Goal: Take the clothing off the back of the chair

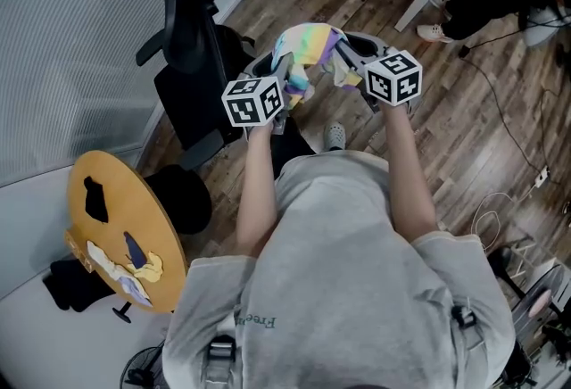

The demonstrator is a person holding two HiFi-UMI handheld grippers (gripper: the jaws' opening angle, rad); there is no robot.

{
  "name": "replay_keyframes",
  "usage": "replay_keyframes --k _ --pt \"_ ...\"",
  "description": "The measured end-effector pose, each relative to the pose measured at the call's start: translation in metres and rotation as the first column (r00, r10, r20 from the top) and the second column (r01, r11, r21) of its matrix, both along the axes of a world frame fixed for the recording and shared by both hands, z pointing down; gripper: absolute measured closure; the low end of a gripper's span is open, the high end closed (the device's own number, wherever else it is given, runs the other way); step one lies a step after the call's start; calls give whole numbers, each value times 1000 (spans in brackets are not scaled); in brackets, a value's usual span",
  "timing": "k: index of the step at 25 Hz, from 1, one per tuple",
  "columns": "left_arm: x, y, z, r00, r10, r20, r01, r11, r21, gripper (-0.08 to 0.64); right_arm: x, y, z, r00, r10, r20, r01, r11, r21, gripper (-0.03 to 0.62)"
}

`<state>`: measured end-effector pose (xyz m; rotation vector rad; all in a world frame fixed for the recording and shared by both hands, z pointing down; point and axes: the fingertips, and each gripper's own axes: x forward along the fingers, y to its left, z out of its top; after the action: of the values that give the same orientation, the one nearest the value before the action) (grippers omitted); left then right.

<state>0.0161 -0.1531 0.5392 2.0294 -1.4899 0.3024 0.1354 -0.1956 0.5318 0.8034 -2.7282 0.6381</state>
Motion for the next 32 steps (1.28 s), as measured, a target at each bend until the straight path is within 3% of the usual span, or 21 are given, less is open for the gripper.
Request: replay_keyframes --k 32 --pt "-25 19 -12 998 -64 28 64 998 23 445 -27 6 -8 999 -38 -22 39 998 47 531"
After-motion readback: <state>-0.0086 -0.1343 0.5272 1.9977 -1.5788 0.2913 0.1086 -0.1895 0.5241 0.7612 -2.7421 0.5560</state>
